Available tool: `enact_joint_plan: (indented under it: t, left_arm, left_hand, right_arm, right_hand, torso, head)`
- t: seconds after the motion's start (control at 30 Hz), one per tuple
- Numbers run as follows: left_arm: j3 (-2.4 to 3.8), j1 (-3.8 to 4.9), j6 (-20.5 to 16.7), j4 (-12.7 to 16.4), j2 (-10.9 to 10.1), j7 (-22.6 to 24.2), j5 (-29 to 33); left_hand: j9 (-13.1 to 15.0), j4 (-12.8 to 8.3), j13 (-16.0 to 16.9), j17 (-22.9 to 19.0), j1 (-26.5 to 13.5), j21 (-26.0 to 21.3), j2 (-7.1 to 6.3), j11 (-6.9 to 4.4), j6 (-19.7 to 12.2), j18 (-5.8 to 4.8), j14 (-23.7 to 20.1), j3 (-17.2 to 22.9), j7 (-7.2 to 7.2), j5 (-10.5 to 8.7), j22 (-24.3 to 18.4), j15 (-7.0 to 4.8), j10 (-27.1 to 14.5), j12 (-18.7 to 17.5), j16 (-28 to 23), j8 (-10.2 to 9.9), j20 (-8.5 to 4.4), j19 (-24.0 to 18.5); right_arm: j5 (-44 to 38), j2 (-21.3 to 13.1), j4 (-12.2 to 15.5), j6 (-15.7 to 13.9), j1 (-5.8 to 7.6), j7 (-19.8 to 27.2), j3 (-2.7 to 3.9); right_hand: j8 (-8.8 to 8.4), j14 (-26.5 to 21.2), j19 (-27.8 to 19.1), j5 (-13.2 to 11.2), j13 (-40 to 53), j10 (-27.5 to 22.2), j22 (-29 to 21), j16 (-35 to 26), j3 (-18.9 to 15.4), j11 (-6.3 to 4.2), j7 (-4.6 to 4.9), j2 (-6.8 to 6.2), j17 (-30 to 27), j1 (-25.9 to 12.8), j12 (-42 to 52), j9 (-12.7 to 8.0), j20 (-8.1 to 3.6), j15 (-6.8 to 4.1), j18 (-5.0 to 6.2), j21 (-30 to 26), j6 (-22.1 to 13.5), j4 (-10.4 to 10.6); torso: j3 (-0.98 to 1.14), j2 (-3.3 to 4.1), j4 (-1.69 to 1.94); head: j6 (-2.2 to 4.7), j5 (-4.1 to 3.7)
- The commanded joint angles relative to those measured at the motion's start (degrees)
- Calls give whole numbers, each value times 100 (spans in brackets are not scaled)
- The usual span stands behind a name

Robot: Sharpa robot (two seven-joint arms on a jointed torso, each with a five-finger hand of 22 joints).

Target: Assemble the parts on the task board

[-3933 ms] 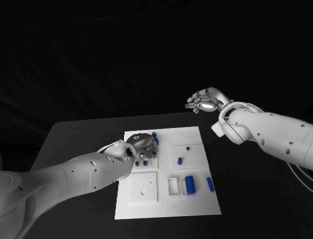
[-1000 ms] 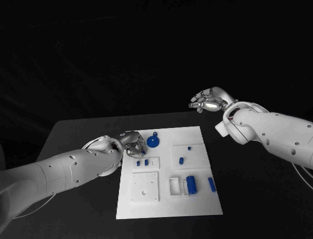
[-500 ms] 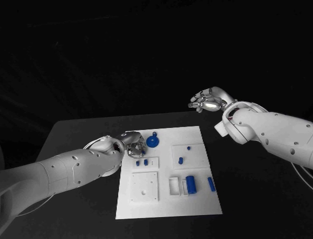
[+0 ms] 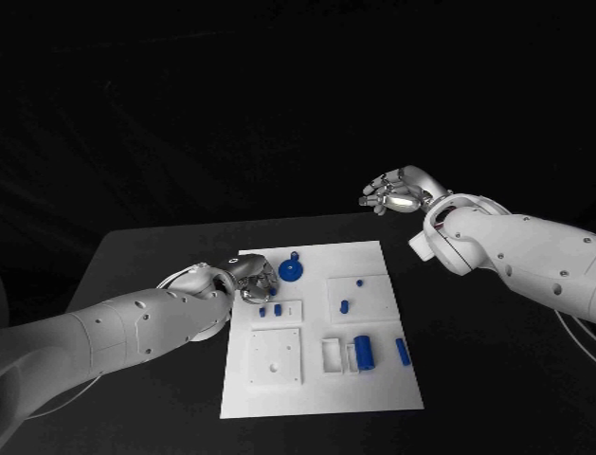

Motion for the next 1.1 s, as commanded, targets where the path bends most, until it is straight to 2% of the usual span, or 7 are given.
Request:
enact_joint_plan:
  t: [0.03,0.23,0.53,0.73,0.83,0.97,1.1]
  left_arm:
    - [-3,-12,-121,7,-12,144,263]
    - [-3,-12,-124,-7,-35,97,298]
    - [1,-12,-172,-79,-104,63,321]
    - [13,-8,-171,-52,-270,55,486]
    - [83,-1,-184,10,-400,145,869]
    - [320,9,-194,109,-547,390,1657]
    - [431,115,-30,291,-737,708,3504]
  left_hand:
    - [-38,-4,-34,3,-28,-23,-157,36,-142,564,-44,-47,8,-32,82,57,-174,-80,-28,-54,33,-49]
    - [-139,-30,-100,5,18,-38,-361,148,-545,629,-130,-94,19,-43,82,169,-450,-113,-20,-212,149,-88]
    - [-178,13,-135,5,55,-40,-427,198,-707,677,-168,-114,36,-41,82,218,-596,-112,1,-226,203,-107]
    - [-179,14,-147,2,106,-43,-444,214,-712,695,-183,-101,30,-27,81,235,-646,-105,8,-195,223,-117]
    - [-174,15,-145,1,158,-44,-405,214,-687,705,-185,-69,52,-12,81,235,-641,-90,14,-164,229,-120]
    - [-155,52,-127,-4,164,-33,-324,198,-597,710,-181,-52,100,8,84,220,-574,-50,23,-85,231,-114]
    - [-128,169,-92,-49,5,-56,-221,158,-461,695,-218,-102,133,7,73,187,-441,17,-47,27,228,-143]
  right_arm:
    - [-7,-5,8,70,-1,31,2]
    - [-7,-12,4,76,-1,24,2]
    - [-20,-48,-14,223,-45,-16,1]
    - [-218,-183,89,662,-180,-105,0]
    - [-526,-256,181,859,-250,-119,0]
    - [-1026,-323,292,1063,-346,-167,-2]
    - [-1891,-374,425,1142,-460,-230,-12]
  right_hand:
    - [32,53,31,20,-10,35,10,-26,-10,-8,34,57,5,7,24,-7,21,1,88,-21,1,23]
    - [31,53,30,19,-12,34,11,-27,-10,-8,34,55,6,8,24,-7,21,1,88,-22,0,22]
    - [30,48,25,11,-21,25,14,-33,-4,-6,35,56,8,30,23,-12,19,3,88,-29,-6,3]
    - [72,87,79,-93,-53,53,31,-31,59,-15,10,141,26,193,26,-8,3,-8,88,-28,56,-120]
    - [114,314,322,-503,-147,98,42,58,329,-4,-17,141,69,416,-134,-6,-67,-96,88,50,130,-124]
    - [171,964,1051,-776,-290,394,137,357,617,-52,-52,111,220,604,-487,0,-360,-414,88,399,231,-103]
    - [238,1619,1785,-918,-344,895,341,756,748,-221,-105,136,549,683,-917,17,-715,-640,88,857,345,-172]
  torso:
    - [2,0,3]
    - [1,3,-2]
    - [-7,-1,0]
    - [-5,-6,-4]
    - [-3,-7,-11]
    - [-2,-10,-14]
    - [-4,-17,-7]
  head:
    - [8,-9]
    - [19,-5]
    - [30,-14]
    - [59,-11]
    - [79,-2]
    - [119,-14]
    - [186,-114]
